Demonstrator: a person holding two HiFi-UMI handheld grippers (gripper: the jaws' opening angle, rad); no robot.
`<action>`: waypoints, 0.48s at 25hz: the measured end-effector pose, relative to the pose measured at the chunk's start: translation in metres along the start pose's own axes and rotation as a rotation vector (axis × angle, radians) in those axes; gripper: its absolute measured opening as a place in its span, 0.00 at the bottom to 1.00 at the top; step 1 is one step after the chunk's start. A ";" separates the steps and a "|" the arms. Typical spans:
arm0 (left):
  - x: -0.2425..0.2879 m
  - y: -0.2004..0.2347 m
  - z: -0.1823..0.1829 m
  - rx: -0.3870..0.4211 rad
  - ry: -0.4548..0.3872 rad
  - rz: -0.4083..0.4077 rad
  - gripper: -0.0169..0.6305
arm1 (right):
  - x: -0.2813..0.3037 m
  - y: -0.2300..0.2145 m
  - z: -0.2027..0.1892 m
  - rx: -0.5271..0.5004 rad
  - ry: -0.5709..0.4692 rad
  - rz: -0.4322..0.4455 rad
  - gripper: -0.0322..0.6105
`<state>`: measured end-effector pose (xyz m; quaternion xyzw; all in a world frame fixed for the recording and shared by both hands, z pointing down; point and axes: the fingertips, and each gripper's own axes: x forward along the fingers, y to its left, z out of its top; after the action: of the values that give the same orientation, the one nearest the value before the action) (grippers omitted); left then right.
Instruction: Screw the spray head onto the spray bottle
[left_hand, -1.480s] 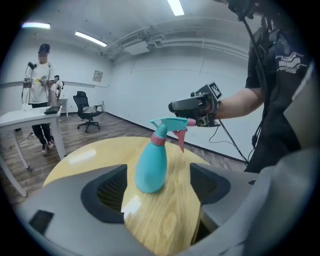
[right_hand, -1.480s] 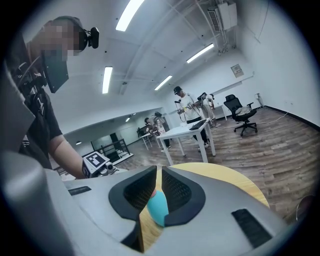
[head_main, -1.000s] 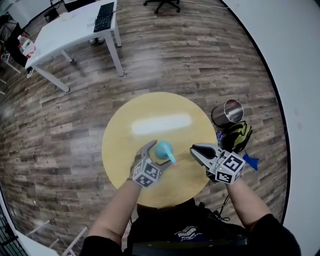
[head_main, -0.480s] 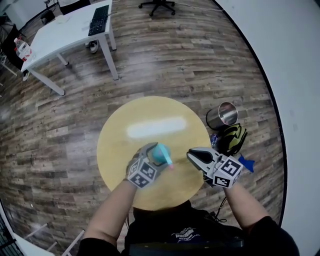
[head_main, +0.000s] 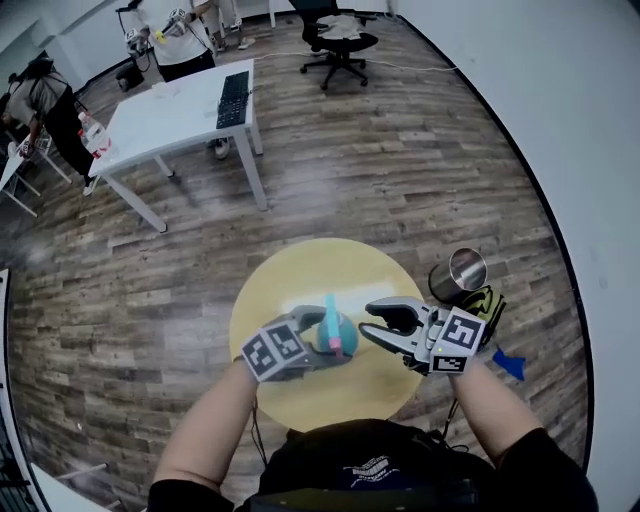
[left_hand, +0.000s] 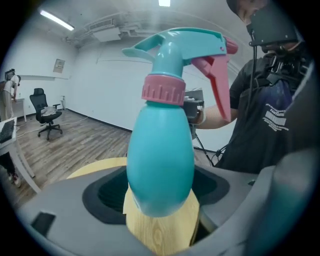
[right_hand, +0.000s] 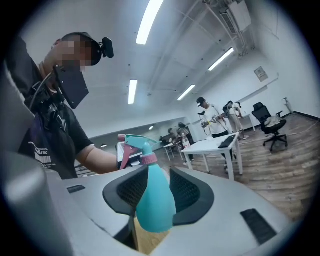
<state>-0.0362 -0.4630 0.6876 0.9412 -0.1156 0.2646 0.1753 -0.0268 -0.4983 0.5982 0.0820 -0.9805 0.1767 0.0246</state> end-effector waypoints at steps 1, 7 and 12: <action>-0.008 -0.009 0.005 0.010 0.010 -0.015 0.64 | 0.005 0.012 0.012 -0.016 -0.002 0.040 0.29; -0.049 -0.055 0.021 0.089 0.123 -0.047 0.64 | 0.026 0.081 0.045 -0.188 0.125 0.233 0.34; -0.072 -0.083 0.020 0.161 0.251 -0.036 0.64 | 0.028 0.130 0.058 -0.249 0.190 0.368 0.35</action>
<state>-0.0613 -0.3868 0.6104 0.9138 -0.0540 0.3853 0.1169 -0.0778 -0.4026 0.5017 -0.1188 -0.9865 0.0628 0.0939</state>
